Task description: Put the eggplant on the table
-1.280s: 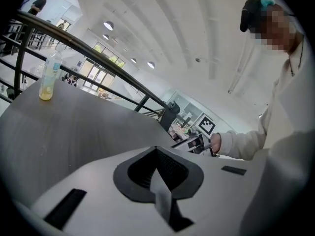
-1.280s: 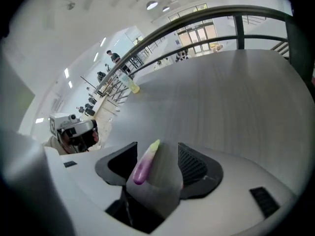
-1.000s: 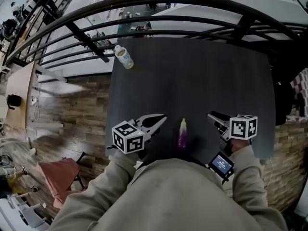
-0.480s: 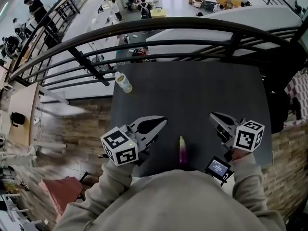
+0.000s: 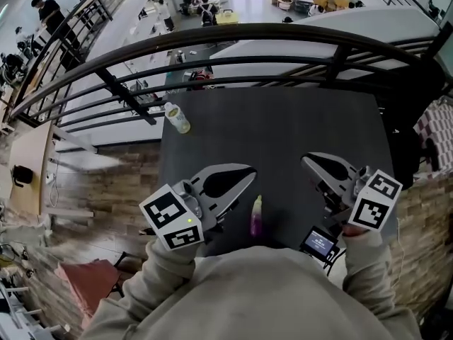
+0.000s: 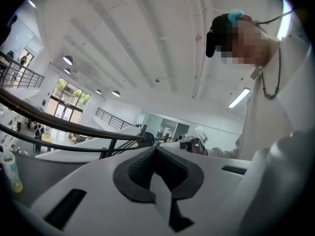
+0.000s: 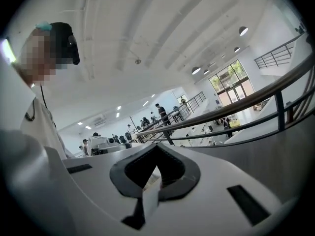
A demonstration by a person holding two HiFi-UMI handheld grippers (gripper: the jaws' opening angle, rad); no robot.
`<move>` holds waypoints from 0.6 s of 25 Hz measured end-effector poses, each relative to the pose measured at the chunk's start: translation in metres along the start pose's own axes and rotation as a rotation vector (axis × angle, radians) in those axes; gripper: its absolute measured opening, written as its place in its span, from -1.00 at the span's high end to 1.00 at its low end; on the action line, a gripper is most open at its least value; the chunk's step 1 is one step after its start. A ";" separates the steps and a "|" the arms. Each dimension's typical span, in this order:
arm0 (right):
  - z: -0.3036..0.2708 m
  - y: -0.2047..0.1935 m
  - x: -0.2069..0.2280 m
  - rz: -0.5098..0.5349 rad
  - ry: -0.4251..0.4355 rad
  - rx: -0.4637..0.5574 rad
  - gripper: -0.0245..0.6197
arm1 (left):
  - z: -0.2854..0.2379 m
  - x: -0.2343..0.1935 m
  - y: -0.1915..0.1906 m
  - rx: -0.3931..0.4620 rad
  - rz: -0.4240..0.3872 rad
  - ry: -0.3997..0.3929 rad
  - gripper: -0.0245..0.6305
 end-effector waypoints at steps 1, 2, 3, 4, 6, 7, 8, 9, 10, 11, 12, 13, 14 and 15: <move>0.001 -0.002 0.000 -0.002 -0.002 -0.004 0.89 | -0.001 0.000 -0.001 0.000 0.003 0.001 0.92; 0.003 -0.004 0.002 -0.007 -0.003 -0.006 0.89 | -0.003 0.001 -0.002 0.000 0.005 0.001 0.92; 0.005 -0.005 0.004 -0.013 -0.004 -0.007 0.88 | -0.006 0.002 -0.003 -0.002 0.005 0.001 0.92; 0.008 -0.006 0.005 -0.018 -0.006 -0.008 0.88 | -0.009 0.002 -0.004 -0.004 0.004 0.000 0.92; 0.013 -0.006 0.007 -0.017 -0.011 -0.011 0.89 | -0.014 0.005 -0.004 -0.006 0.002 0.000 0.92; 0.016 -0.005 0.008 -0.015 -0.013 -0.012 0.89 | -0.015 0.006 -0.005 -0.006 0.002 0.001 0.92; 0.017 -0.005 0.010 -0.012 -0.013 -0.013 0.88 | -0.016 0.007 -0.005 -0.006 0.002 0.003 0.92; 0.017 -0.005 0.011 -0.009 -0.013 -0.014 0.88 | -0.016 0.006 -0.005 -0.005 0.002 0.006 0.92; 0.017 -0.005 0.012 -0.008 -0.013 -0.015 0.89 | -0.016 0.005 -0.006 -0.004 0.006 0.008 0.92; 0.018 -0.006 0.011 -0.010 -0.018 -0.017 0.88 | -0.015 0.005 -0.007 -0.003 0.015 0.009 0.92; 0.021 -0.008 0.008 -0.013 -0.027 -0.021 0.89 | -0.013 0.007 -0.008 -0.005 0.026 0.009 0.92; 0.024 -0.011 0.004 -0.017 -0.037 -0.024 0.89 | -0.010 0.008 -0.010 -0.007 0.036 0.010 0.92; 0.026 -0.012 0.000 -0.018 -0.045 -0.026 0.88 | -0.007 0.009 -0.010 -0.010 0.041 0.011 0.92; 0.026 -0.012 -0.003 -0.017 -0.051 -0.027 0.89 | -0.004 0.009 -0.009 -0.011 0.042 0.012 0.92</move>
Point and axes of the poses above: the fingertips, and each gripper's own axes: z backward along the fingers, x to its right, y out of its top, the point moved 6 cm from there along z, backward along the fingers, and after that the axes turned 5 degrees about y, right-handed, at the moved point
